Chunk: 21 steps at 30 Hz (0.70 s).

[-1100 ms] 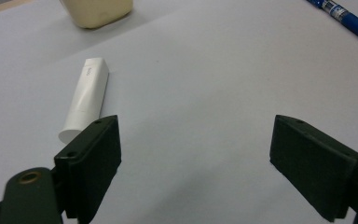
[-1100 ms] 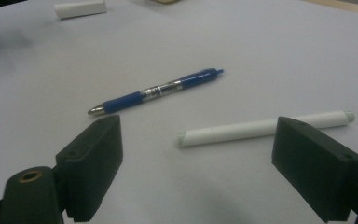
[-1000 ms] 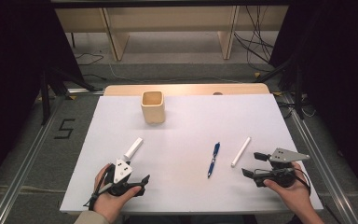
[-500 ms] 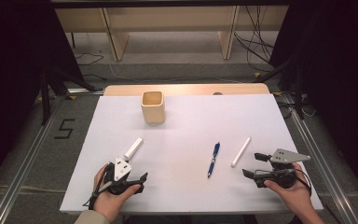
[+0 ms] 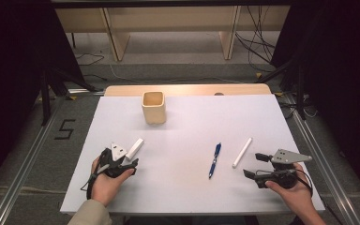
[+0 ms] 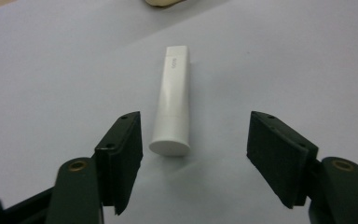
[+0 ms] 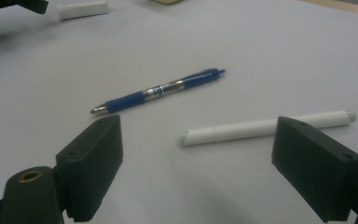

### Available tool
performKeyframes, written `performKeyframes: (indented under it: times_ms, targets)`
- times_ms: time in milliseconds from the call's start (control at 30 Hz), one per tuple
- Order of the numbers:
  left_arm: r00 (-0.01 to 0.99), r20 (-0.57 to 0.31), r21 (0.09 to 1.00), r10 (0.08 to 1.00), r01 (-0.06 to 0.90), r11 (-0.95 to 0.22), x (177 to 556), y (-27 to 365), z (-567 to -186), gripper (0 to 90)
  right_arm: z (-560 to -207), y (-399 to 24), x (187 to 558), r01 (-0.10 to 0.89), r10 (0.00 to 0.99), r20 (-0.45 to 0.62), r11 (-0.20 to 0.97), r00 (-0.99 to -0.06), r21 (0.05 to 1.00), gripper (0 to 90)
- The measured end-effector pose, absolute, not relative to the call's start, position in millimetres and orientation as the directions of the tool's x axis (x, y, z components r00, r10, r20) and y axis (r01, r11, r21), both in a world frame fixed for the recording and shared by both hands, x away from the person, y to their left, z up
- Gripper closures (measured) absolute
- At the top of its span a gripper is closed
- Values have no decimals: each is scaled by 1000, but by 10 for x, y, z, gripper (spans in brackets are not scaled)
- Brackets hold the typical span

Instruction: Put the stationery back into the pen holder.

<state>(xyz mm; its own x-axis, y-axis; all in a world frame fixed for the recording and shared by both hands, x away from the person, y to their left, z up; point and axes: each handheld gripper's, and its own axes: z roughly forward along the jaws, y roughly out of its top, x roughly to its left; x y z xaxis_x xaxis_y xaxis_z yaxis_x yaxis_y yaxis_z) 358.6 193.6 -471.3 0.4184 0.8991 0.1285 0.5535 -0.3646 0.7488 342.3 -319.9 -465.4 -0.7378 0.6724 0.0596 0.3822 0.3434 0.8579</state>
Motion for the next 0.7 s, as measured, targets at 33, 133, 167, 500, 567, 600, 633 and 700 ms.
performKeyframes:
  times_ms: [33, 133, 167, 500, 567, 600, 633, 700]
  targets:
    - [421, 124, 745, 899, 559, -364, 3659, 1963, -4747, 377, -4654, -3198, 3425, 383, 672, 58, 347, -738, 856, 172]
    - [442, 111, 737, 890, 565, -372, 3760, 2020, -4810, 414, -4659, -3192, 3428, 379, 668, 59, 345, -742, 859, 172]
    - [442, 111, 737, 890, 565, -372, 3760, 2020, -4810, 415, -4659, -3192, 3428, 379, 668, 59, 345, -742, 859, 172]
    - [441, 33, 726, 897, 606, -325, 3908, 2083, -4901, 491, -4656, -3185, 3425, 386, 669, 63, 347, -740, 855, 173]
    - [444, 23, 714, 896, 620, -325, 3923, 2077, -4924, 517, -4653, -3182, 3422, 382, 667, 57, 351, -742, 855, 173]
    - [444, 23, 714, 896, 620, -325, 3923, 2077, -4924, 522, -4652, -3181, 3421, 382, 668, 58, 351, -742, 855, 173]
    - [443, 21, 714, 896, 620, -324, 3927, 2073, -4927, 529, -4653, -3182, 3422, 382, 667, 58, 351, -742, 855, 174]
    - [444, 21, 713, 896, 622, -325, 3927, 2069, -4925, 546, -4657, -3180, 3425, 383, 666, 61, 348, -744, 856, 173]
